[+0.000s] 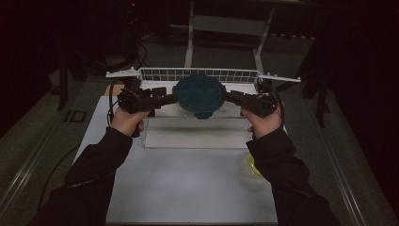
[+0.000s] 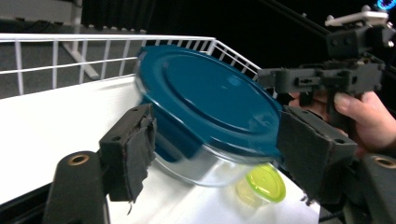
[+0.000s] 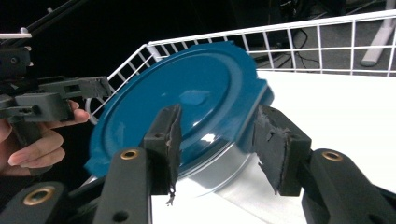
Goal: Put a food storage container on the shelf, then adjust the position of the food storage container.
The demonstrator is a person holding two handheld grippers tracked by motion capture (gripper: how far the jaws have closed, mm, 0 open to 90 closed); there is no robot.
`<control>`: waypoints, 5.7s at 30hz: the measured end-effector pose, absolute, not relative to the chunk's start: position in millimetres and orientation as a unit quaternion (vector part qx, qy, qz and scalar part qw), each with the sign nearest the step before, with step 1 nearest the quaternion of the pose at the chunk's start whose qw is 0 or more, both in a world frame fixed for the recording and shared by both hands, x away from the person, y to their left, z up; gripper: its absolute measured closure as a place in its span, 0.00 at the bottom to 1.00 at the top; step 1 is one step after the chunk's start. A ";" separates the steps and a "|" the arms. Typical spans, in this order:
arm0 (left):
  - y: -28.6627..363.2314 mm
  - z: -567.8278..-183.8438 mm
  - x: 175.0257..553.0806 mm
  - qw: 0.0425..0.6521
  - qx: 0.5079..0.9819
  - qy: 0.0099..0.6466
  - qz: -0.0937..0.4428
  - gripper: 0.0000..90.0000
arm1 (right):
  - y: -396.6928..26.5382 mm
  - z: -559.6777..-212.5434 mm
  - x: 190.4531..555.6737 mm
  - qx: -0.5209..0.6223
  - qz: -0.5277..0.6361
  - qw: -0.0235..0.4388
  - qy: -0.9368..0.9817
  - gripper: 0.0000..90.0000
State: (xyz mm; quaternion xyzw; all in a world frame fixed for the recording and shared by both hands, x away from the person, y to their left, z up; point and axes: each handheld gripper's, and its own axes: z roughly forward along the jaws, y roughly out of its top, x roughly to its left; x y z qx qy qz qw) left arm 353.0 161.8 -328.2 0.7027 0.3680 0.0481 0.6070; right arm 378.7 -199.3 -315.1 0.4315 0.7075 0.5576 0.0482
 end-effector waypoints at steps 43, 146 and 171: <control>138.0 -459.0 263.2 0.555 0.753 0.334 0.113 0.00 | -146.4 -337.6 341.5 0.364 0.547 -0.020 0.754 1.00; 140.7 -485.1 247.3 0.531 0.783 0.309 0.097 0.00 | -346.3 -438.4 285.6 0.443 0.474 0.144 0.747 0.99; 140.2 -485.3 246.7 0.532 0.783 0.308 0.096 0.00 | -387.8 -497.5 292.2 0.531 0.406 0.158 0.727 1.00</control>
